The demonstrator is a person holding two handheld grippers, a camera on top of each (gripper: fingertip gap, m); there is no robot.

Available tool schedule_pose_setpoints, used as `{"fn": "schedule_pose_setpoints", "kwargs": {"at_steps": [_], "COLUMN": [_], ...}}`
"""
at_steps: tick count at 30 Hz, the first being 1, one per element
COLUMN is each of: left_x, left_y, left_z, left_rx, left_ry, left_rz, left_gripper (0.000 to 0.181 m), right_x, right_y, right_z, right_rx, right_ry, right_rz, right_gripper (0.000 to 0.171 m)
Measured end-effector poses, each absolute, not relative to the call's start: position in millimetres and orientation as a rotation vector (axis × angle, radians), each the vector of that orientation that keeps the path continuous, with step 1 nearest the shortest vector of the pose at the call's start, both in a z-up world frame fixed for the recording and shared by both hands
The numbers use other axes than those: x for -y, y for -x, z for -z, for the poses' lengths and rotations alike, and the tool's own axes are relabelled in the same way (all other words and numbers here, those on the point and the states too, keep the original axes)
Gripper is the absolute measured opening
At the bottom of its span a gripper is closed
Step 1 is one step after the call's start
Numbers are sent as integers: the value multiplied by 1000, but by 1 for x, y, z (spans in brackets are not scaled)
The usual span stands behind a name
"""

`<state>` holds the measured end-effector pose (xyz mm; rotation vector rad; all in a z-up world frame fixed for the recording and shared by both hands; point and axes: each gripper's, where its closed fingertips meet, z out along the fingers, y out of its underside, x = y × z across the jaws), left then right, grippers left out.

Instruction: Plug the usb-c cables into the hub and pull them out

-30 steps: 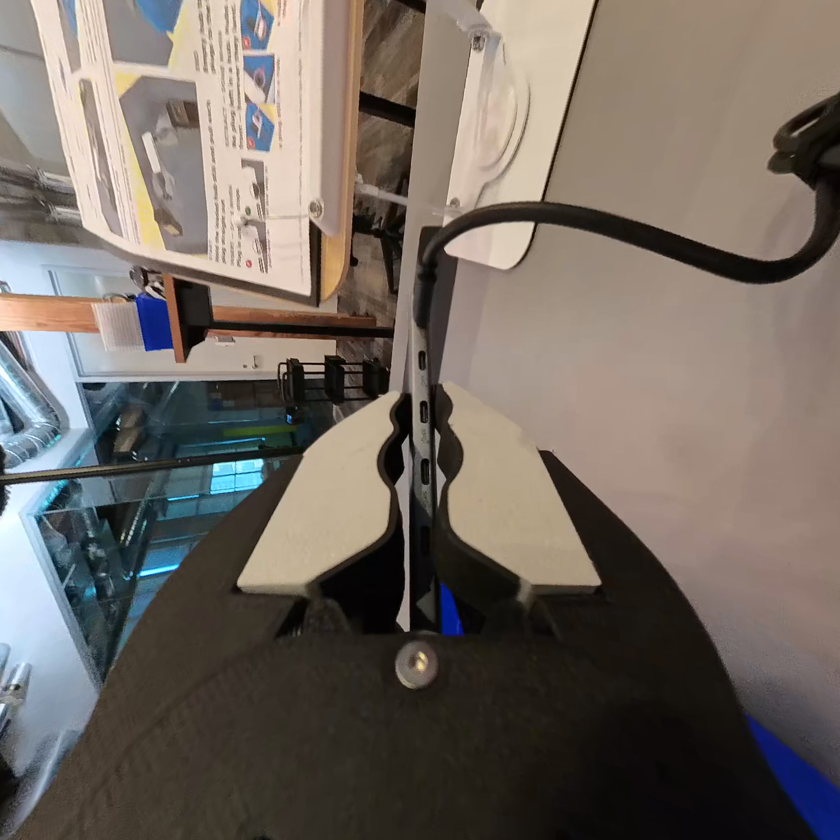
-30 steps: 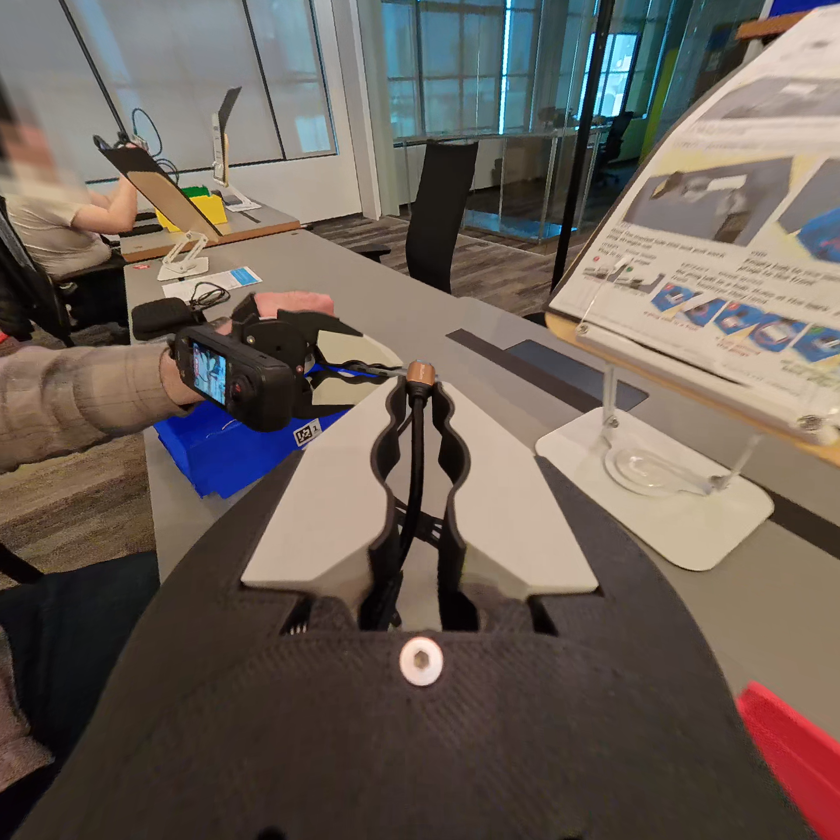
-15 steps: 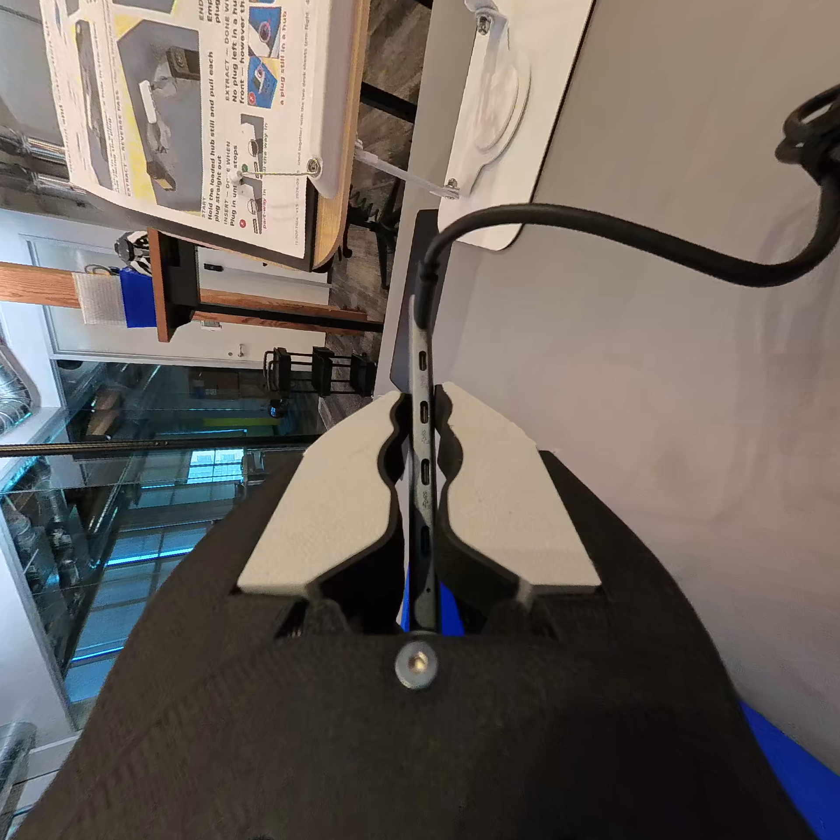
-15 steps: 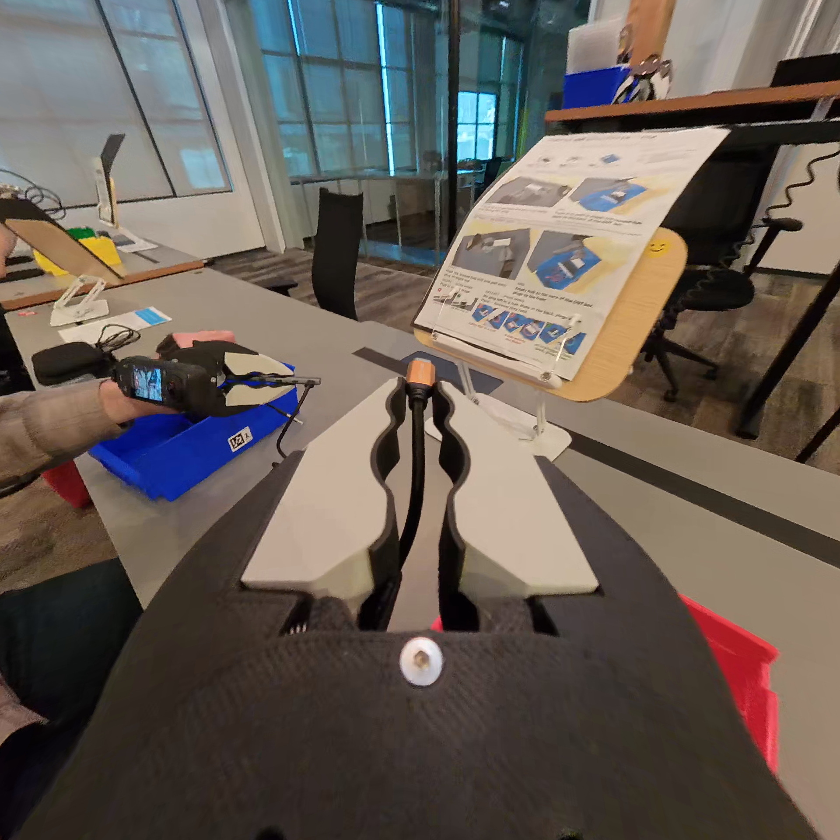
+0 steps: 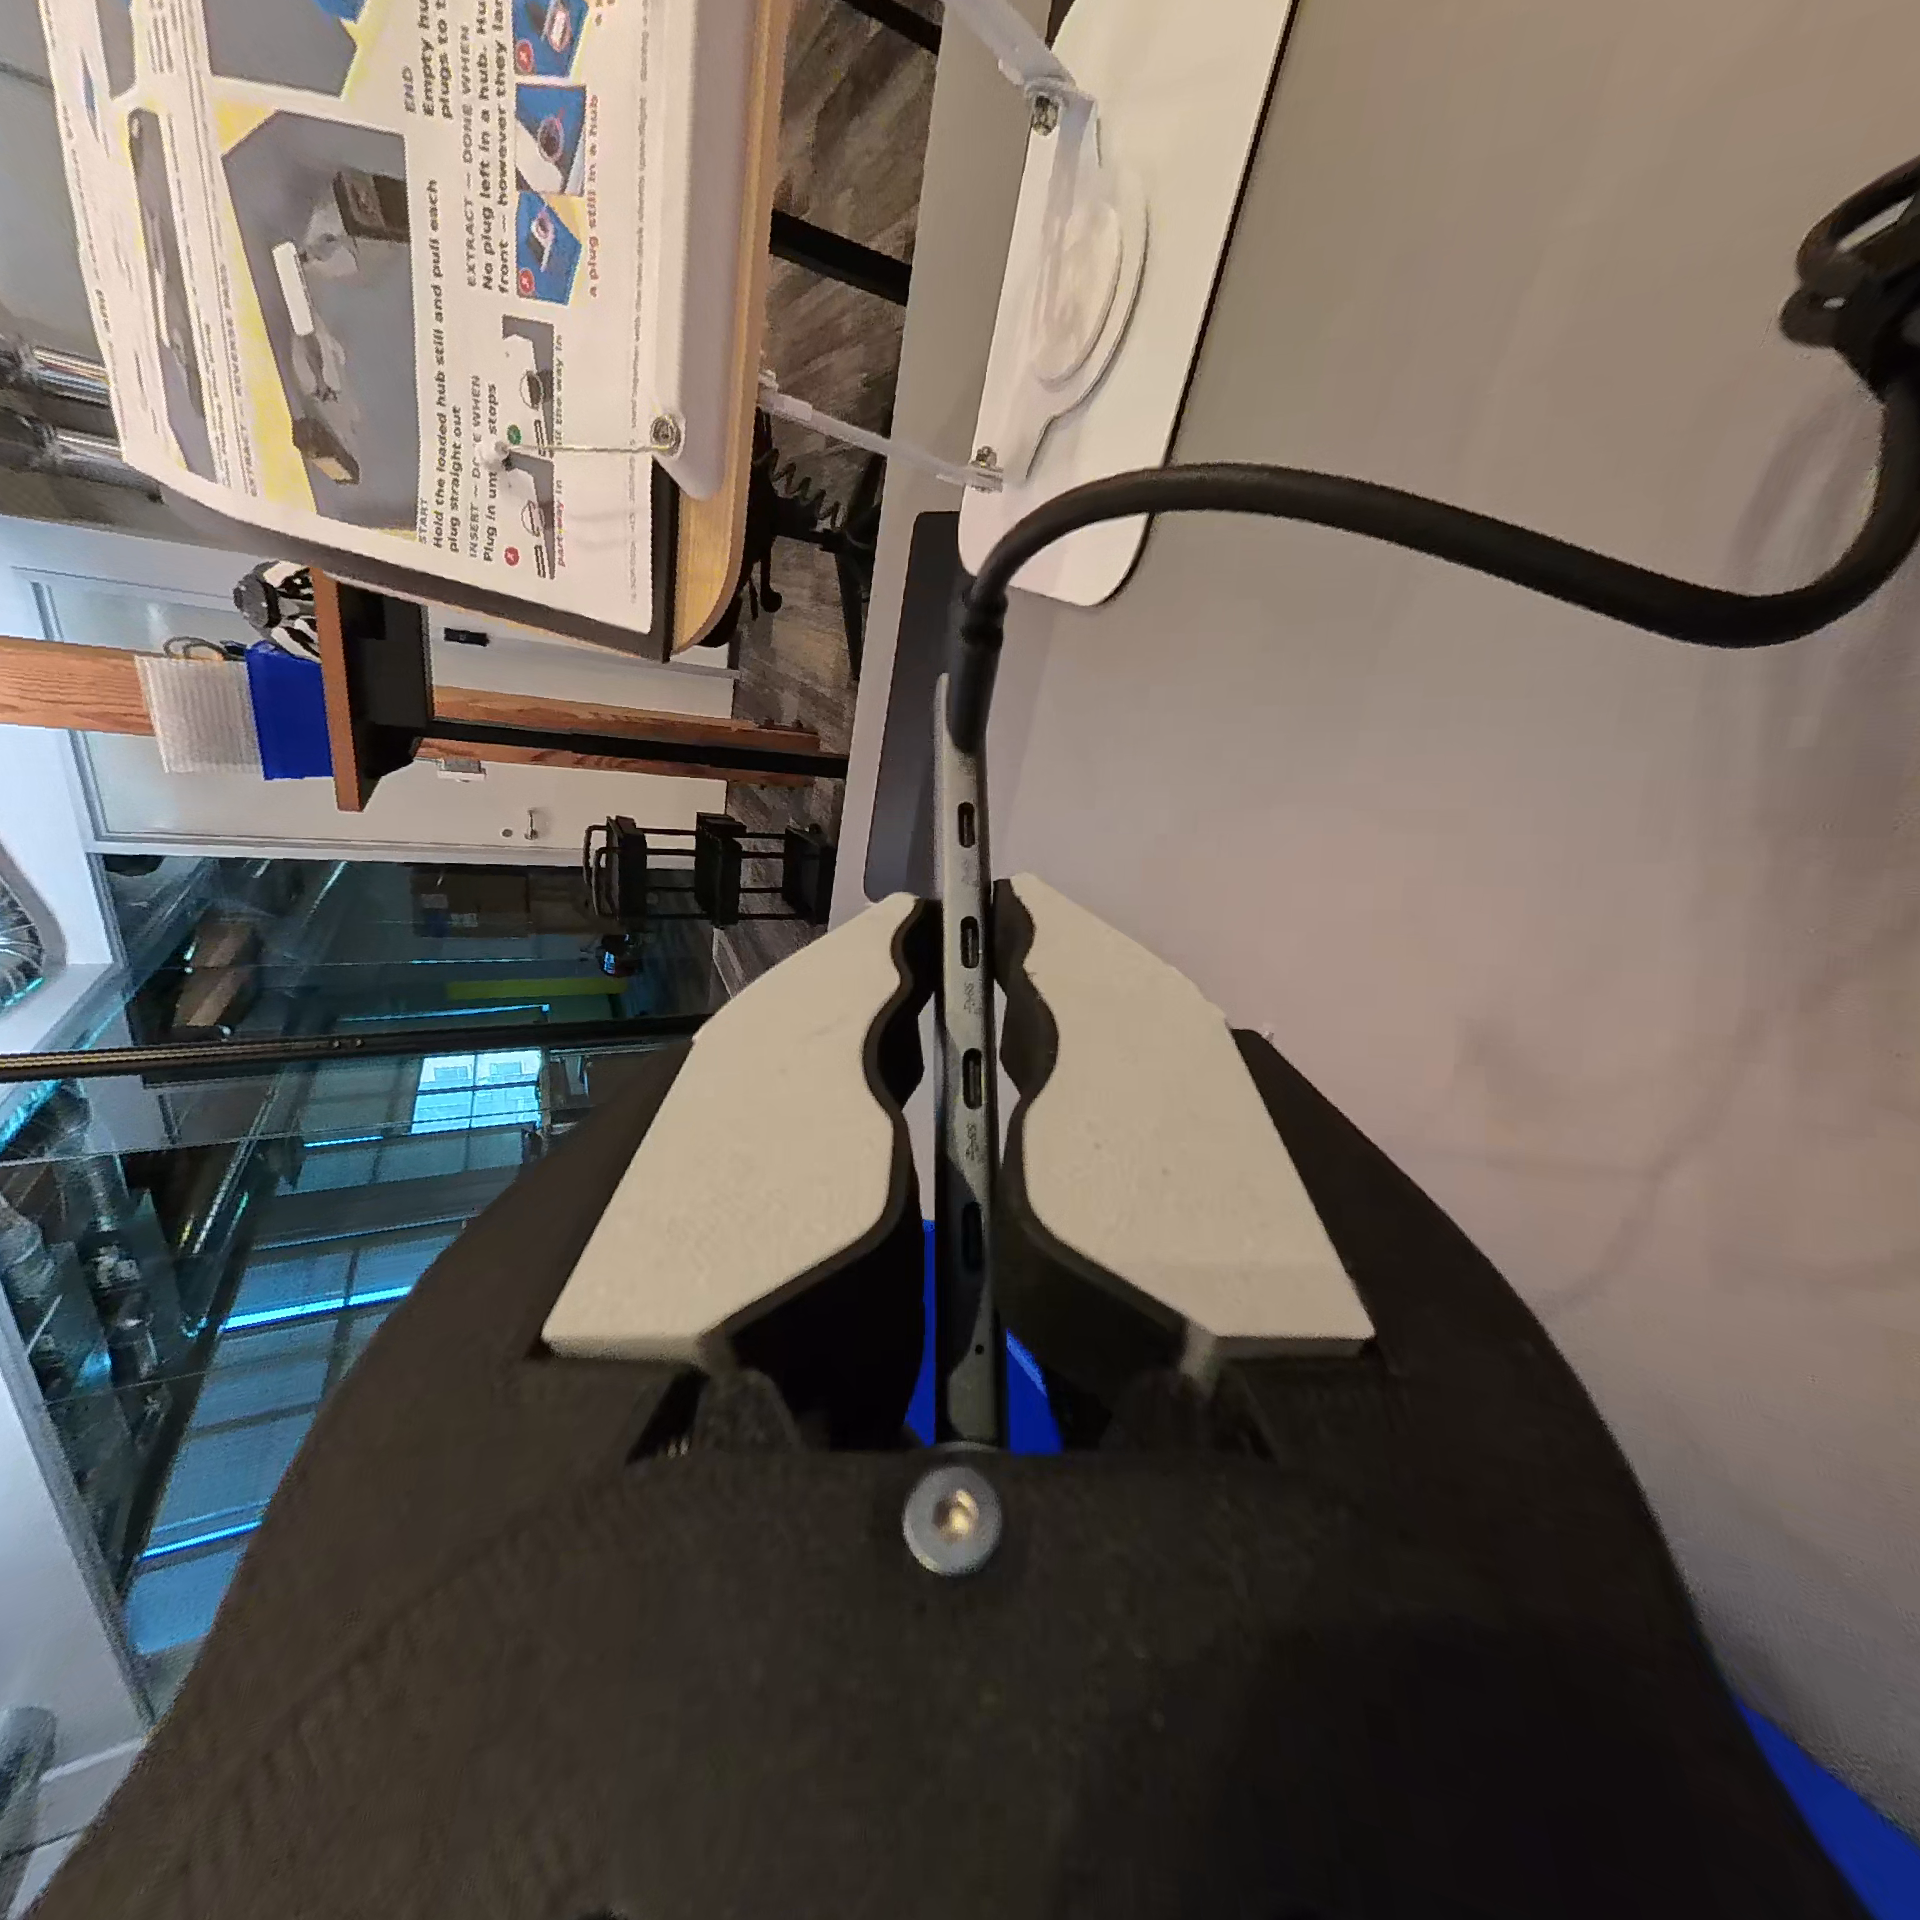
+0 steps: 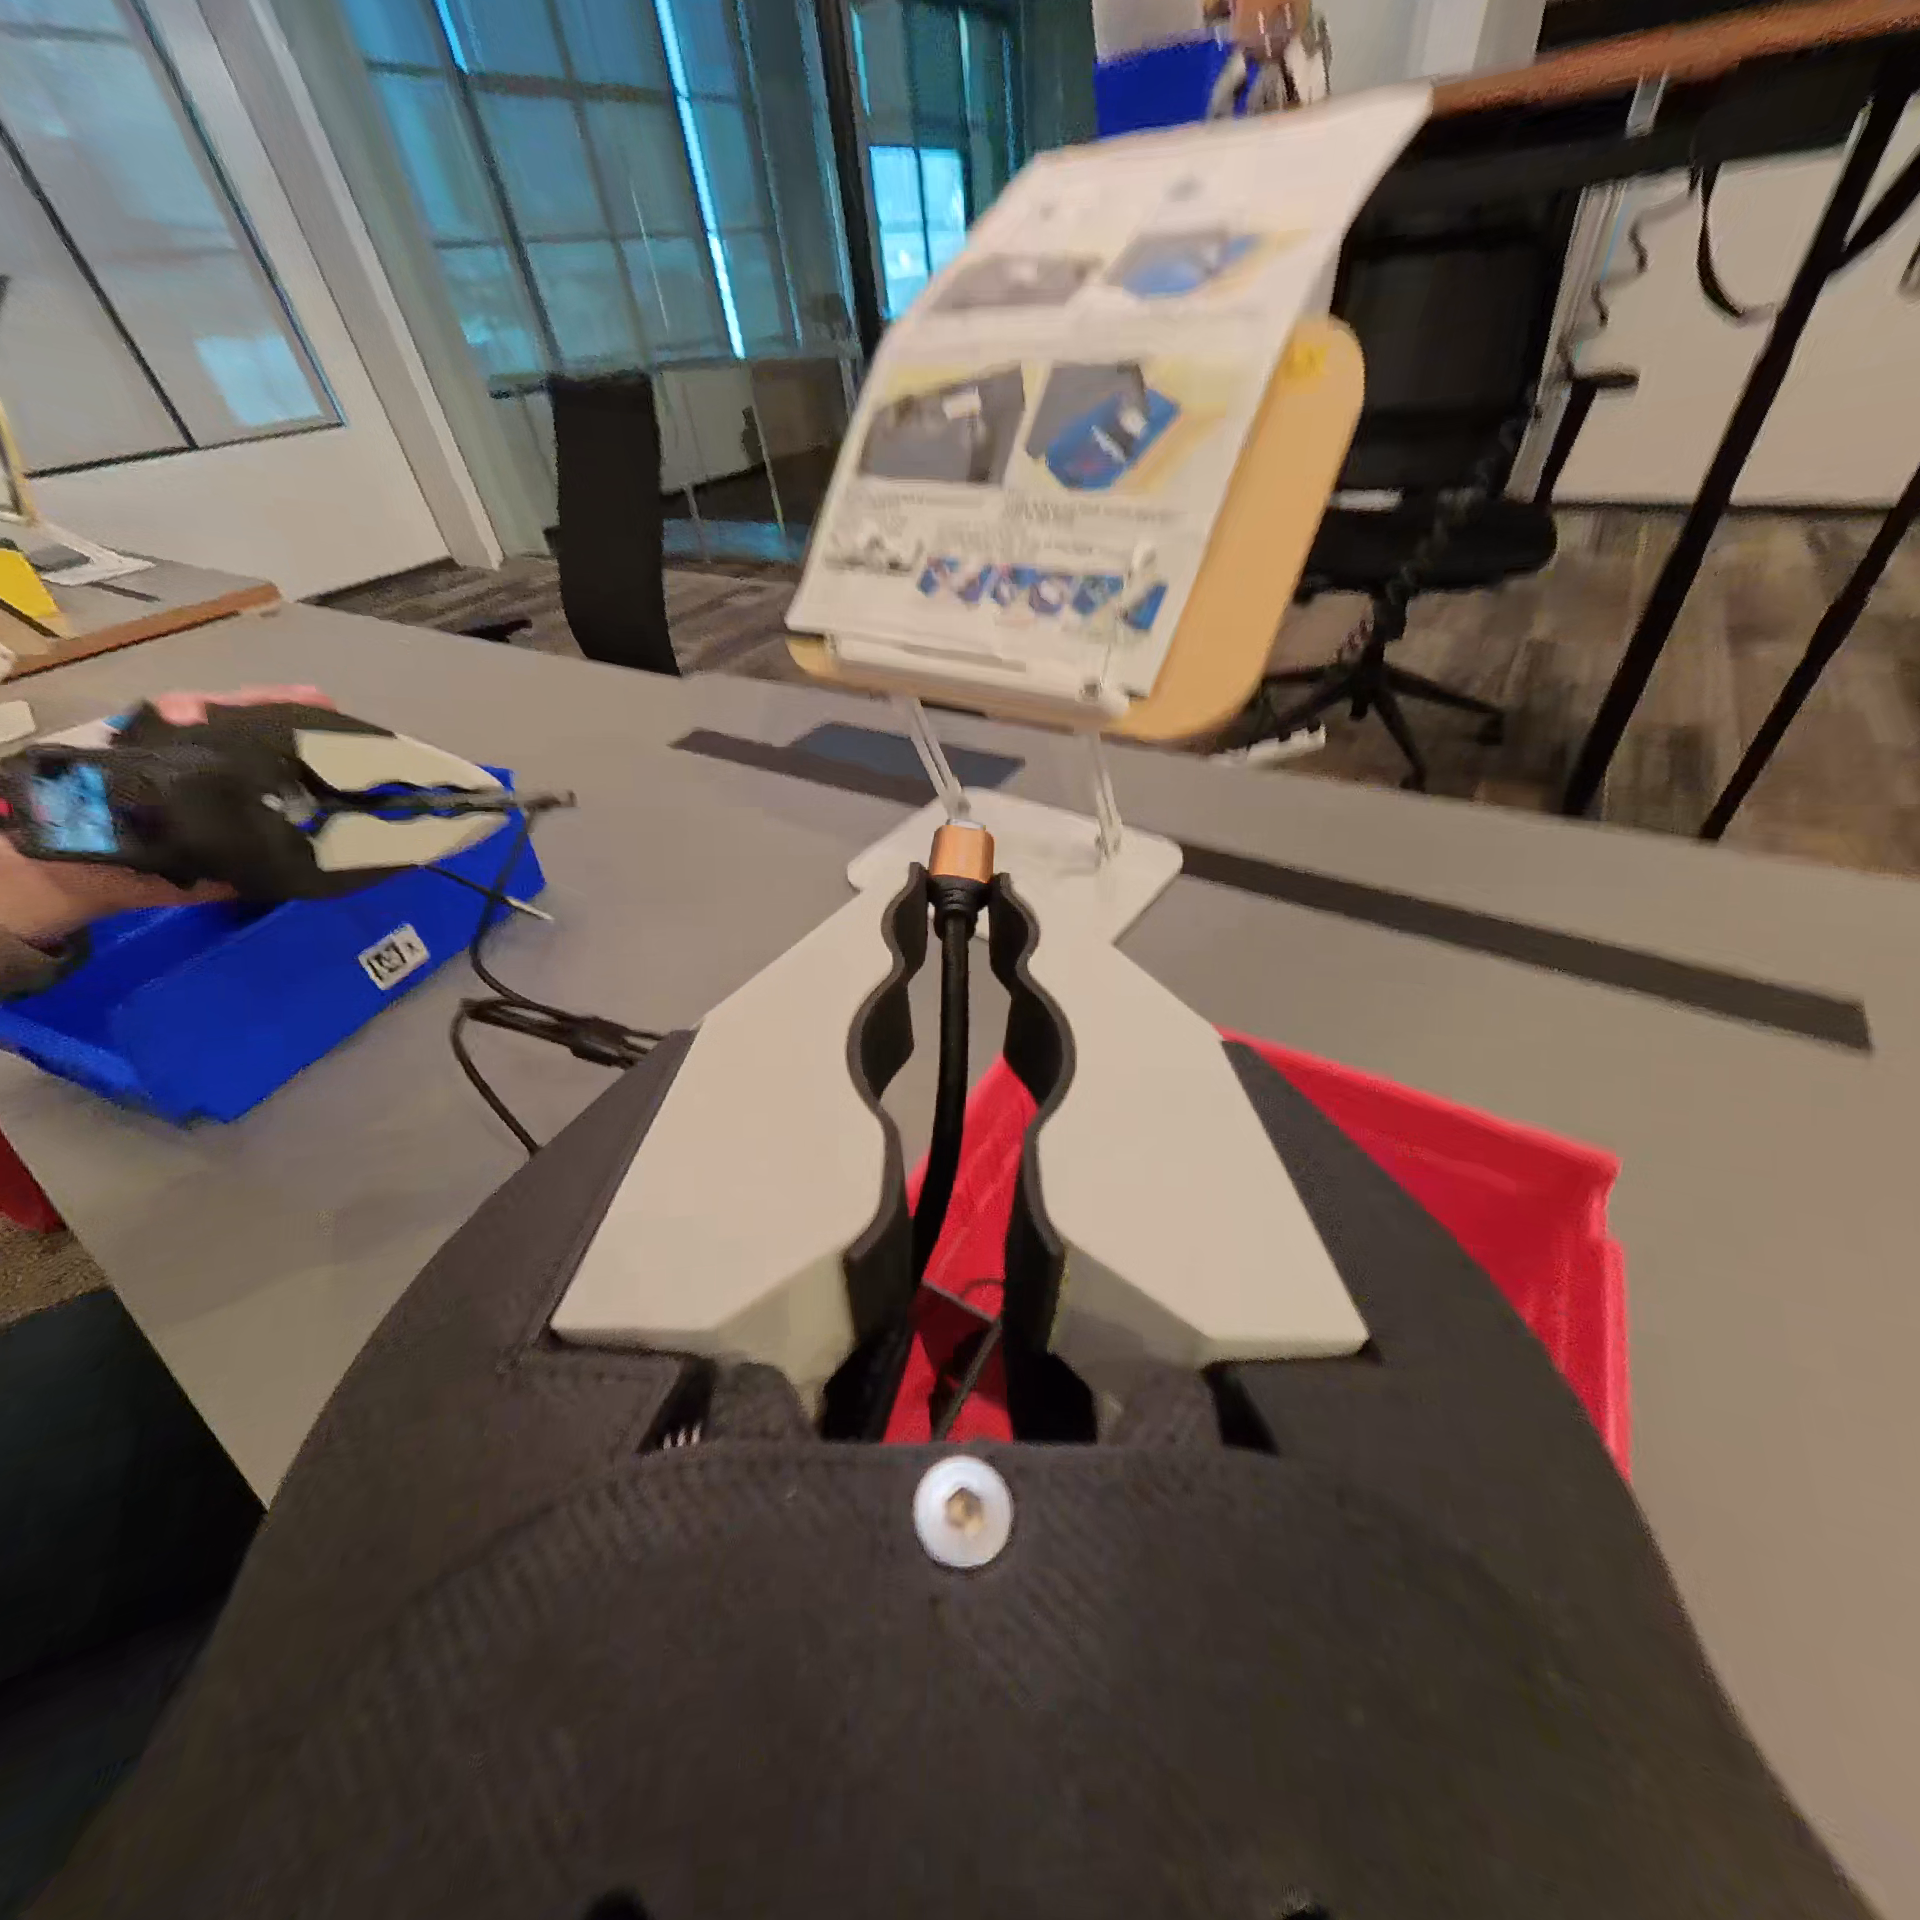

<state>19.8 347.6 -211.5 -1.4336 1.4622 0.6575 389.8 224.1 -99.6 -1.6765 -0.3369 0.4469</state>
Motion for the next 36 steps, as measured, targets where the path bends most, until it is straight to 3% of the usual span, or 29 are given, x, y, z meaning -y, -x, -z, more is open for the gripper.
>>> {"fn": "schedule_pose_setpoints", "kwargs": {"at_steps": [7,16,26,36], "left_x": [-347,-347,-348,-343], "left_y": [-17,-26,-22,-29], "left_z": [210,218,210,215], "left_rx": [-1472,-1500,-1493,-1504], "left_ry": [1428,1422,1408,1399], "left_rz": [-668,-661,-673,-659], "left_gripper": [9,9,9,10], "right_x": [-235,-237,-236,-224], "right_y": [-385,-344,-404,-426], "right_z": [170,226,109,95], "right_rx": [270,485,411,429], "right_ry": [1719,1925,1783,1758], "right_rz": [-619,-435,-136,173], "right_gripper": [10,10,9,10]}}
